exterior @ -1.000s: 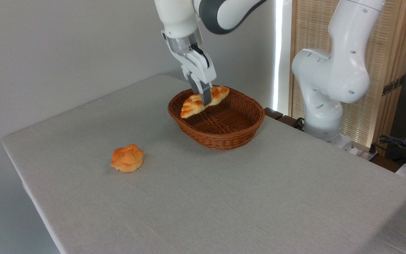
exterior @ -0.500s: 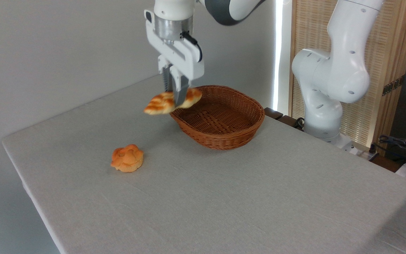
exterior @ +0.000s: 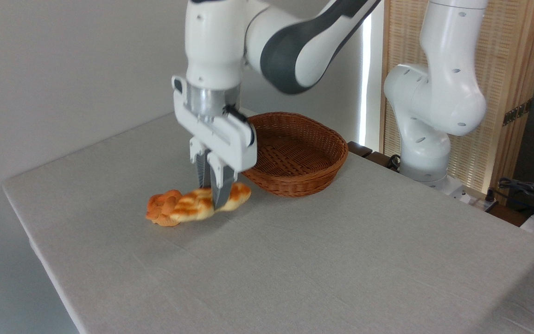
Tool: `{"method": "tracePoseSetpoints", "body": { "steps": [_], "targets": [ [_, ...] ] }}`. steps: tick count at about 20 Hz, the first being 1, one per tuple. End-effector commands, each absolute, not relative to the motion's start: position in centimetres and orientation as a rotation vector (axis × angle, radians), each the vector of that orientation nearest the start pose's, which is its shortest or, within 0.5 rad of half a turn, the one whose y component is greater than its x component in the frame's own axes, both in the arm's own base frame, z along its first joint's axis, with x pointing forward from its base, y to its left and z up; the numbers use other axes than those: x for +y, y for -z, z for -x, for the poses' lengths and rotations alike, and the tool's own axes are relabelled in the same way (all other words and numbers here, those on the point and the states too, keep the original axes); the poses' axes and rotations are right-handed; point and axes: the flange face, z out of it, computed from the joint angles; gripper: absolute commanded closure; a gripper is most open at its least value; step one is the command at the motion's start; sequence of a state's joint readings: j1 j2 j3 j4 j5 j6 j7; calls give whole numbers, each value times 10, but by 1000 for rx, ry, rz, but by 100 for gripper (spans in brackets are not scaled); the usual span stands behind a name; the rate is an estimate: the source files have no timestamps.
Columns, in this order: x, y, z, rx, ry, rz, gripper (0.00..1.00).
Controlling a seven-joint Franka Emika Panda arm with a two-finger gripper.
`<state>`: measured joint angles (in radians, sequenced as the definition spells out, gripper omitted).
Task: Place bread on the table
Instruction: 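Lower the braided roll onto the table beside the bun and release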
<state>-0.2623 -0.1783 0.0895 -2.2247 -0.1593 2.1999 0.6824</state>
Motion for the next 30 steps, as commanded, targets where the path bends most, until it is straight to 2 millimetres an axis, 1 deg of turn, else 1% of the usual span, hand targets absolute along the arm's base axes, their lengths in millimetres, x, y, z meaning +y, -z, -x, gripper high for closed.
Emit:
{"method": "tracePoseSetpoints", "body": {
  "steps": [1,3,5,7,9,10,13,14,16,21,24,26,27,28,29,30],
  "targets": [
    [-97,-443,-533,1229,263,2971,26],
    [-97,-437,-540,1234,236,2947,14],
    [-96,-433,-541,1243,215,2919,3],
    [-95,-433,-541,1240,210,2916,0],
    [-91,-434,-542,1230,212,2919,0],
    [-92,-437,-544,1226,217,2921,0],
    [-95,-455,-551,1214,231,2923,0],
    [-94,-463,-553,1216,218,2927,0],
    [-94,-471,-553,1223,186,2933,0],
    [-94,-467,-553,1226,162,2936,0],
    [-94,-472,-553,1221,173,2936,0],
    [-95,-481,-551,1230,148,2940,0],
    [-91,-495,-553,1221,138,2948,0],
    [-91,-502,-553,1225,124,2950,0],
    [-100,-518,-551,1253,97,2942,0],
    [-103,-529,-552,1262,103,2937,0]
  ]
}}
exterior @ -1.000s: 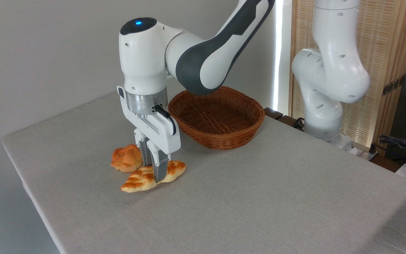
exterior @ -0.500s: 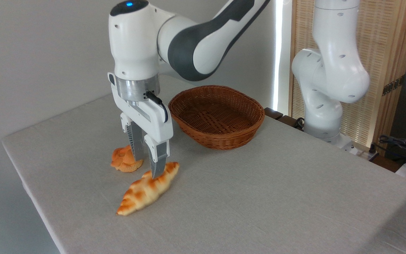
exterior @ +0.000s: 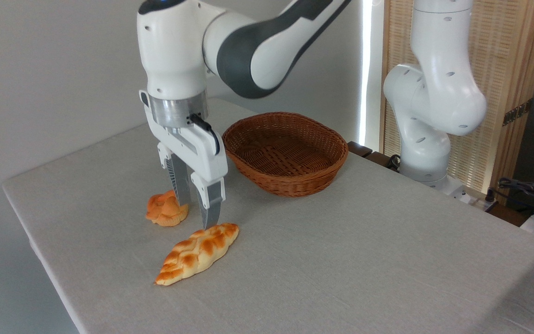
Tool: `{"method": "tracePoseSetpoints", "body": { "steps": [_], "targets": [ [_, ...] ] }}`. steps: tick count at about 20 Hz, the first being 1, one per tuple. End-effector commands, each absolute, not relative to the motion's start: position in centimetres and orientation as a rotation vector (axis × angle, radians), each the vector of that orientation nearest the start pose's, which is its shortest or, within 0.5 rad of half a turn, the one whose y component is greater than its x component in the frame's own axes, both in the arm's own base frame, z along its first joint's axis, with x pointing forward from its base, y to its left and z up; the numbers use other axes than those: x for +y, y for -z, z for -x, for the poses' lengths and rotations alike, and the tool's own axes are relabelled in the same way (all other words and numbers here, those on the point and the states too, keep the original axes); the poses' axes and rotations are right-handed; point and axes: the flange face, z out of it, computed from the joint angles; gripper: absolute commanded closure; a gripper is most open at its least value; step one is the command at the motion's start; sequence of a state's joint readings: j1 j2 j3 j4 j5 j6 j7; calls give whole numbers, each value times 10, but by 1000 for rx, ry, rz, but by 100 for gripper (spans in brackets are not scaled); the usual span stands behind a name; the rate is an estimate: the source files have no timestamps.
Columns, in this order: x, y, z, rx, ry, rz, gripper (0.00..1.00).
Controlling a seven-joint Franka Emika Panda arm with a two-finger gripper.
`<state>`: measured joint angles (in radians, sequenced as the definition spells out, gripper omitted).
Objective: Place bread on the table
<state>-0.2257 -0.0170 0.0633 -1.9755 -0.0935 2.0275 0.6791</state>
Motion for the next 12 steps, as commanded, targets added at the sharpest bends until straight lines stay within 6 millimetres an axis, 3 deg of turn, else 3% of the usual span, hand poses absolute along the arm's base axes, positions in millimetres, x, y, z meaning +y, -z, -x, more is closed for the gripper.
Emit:
{"method": "tracePoseSetpoints", "body": {
  "steps": [1,4,8,12],
  "targets": [
    [-110,-546,-552,1292,113,2919,0],
    [-116,-579,-555,1295,185,2907,0],
    [-114,-611,-543,1325,28,2928,0],
    [-109,-620,-538,1319,15,2930,0]
  ]
}}
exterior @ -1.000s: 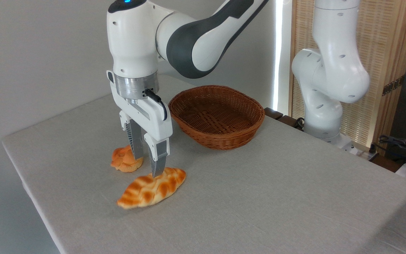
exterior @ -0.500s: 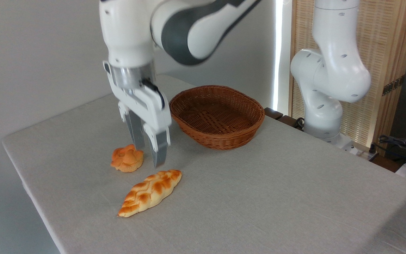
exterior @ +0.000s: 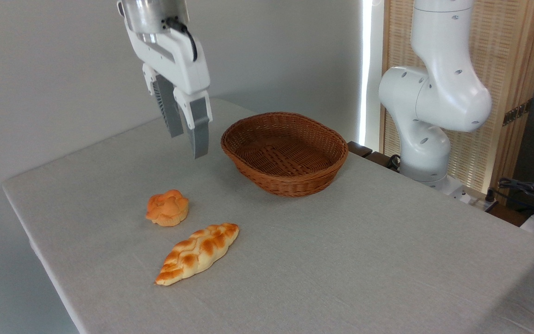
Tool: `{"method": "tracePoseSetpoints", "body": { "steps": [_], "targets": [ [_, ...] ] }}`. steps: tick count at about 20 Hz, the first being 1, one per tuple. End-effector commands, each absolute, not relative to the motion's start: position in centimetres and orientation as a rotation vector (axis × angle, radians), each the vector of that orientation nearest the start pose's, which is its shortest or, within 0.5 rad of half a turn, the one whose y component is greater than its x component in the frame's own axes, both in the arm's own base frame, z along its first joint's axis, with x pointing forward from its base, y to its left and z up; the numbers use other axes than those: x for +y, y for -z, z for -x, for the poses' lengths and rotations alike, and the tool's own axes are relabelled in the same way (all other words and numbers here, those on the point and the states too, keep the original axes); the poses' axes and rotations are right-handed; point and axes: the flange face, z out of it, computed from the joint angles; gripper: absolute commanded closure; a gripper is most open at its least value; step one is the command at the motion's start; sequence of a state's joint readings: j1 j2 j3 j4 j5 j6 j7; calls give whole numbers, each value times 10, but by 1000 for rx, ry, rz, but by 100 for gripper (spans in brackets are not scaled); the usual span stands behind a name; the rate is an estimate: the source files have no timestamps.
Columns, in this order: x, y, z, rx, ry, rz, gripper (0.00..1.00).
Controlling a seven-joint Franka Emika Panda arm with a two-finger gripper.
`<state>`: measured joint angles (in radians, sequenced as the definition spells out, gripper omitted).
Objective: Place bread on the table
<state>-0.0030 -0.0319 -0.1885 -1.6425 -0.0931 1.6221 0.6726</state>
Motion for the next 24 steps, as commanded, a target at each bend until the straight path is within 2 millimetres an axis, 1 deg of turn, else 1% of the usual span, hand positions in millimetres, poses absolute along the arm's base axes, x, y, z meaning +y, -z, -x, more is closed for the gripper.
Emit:
{"method": "tracePoseSetpoints", "body": {
  "steps": [1,4,5,6,7,8,11,12,13,15,18,24],
  "targets": [
    [-104,-621,-539,1306,15,2936,0],
    [-84,-623,-537,1269,-13,2957,0],
    [-72,-623,-538,1240,-16,2970,0],
    [-66,-622,-538,1225,-17,2979,0],
    [-53,-622,-538,1200,-33,2994,0],
    [-48,-622,-538,1205,-39,2994,0],
    [-44,-626,-539,1205,-21,2992,0],
    [-40,-631,-540,1195,1,2992,0],
    [-37,-633,-540,1185,11,2994,0],
    [-37,-636,-542,1182,39,2989,0],
    [-38,-647,-545,1169,157,2965,0],
    [-41,-640,-551,1169,201,2952,0]
  ]
}}
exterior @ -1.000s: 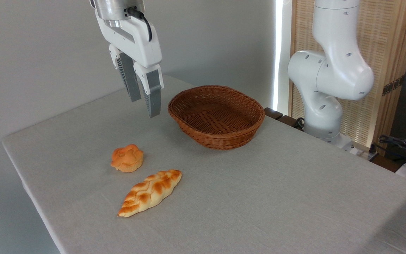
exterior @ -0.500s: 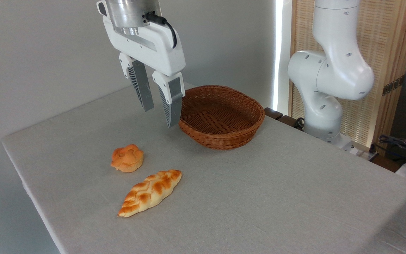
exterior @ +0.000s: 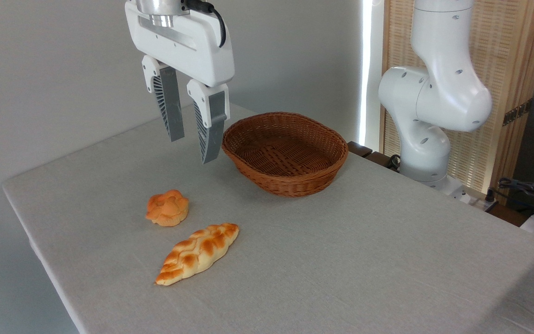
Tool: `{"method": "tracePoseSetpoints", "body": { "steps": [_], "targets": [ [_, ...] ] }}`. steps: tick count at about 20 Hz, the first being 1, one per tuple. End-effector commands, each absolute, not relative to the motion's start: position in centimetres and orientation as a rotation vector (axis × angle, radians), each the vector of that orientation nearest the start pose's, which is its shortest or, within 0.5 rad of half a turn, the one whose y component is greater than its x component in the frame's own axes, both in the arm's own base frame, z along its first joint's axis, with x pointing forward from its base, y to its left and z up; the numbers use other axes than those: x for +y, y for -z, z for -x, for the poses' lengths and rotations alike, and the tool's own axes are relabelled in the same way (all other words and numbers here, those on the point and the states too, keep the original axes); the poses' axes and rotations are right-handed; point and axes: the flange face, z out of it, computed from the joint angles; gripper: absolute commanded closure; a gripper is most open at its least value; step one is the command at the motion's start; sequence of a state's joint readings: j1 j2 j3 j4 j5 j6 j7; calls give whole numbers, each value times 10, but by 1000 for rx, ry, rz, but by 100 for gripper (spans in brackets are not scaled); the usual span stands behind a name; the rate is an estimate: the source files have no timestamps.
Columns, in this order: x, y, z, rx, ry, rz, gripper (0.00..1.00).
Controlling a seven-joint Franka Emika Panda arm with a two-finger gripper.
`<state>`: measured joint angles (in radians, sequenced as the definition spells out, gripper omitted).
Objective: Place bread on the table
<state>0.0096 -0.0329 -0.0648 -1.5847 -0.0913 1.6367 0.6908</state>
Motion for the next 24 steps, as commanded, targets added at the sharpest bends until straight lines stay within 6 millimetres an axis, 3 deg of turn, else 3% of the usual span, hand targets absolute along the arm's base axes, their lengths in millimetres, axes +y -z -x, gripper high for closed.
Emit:
{"method": "tracePoseSetpoints", "body": {
  "steps": [1,11,16,24],
  "targets": [
    [-45,-638,-552,1178,201,2951,0],
    [-54,-620,-551,1149,121,2971,0],
    [-56,-617,-551,1156,69,2878,0],
    [-56,-616,-552,1152,64,2879,0]
  ]
}}
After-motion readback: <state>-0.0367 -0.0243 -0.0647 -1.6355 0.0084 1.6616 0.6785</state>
